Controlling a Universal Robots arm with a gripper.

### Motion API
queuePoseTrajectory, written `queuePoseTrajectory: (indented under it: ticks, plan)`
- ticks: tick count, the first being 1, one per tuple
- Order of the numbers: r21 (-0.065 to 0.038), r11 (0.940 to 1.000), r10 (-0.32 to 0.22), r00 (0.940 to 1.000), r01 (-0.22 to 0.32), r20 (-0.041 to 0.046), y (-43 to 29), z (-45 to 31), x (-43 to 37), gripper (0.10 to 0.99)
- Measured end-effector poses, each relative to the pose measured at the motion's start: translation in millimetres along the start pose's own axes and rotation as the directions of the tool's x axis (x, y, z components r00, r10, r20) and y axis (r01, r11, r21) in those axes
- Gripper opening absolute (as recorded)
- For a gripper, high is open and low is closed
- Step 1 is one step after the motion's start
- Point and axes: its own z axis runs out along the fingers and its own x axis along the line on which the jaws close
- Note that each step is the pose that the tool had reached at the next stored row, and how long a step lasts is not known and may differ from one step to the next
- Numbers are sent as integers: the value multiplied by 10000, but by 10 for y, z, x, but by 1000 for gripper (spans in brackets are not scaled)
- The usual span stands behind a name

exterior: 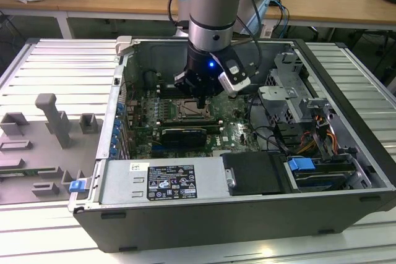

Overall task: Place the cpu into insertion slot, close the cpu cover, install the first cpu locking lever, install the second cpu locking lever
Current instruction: 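Install the second cpu locking lever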

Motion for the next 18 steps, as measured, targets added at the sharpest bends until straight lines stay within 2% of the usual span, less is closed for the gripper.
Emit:
queuePoseTrajectory:
  ticks: [4,9,11,16,17,18]
  plan:
    - [-66,10000,1,10000,-1,4,-61,9,32,106]
    - [-79,10000,-1,10000,1,5,-54,42,274,106]
    - [-77,10000,1,10000,-1,5,-55,96,356,106]
    - [-90,10000,-6,10000,6,4,-63,188,372,106]
    - [-137,9999,-7,10000,7,6,-71,193,380,106]
    - [-235,9997,-6,10000,7,14,-87,195,390,106]
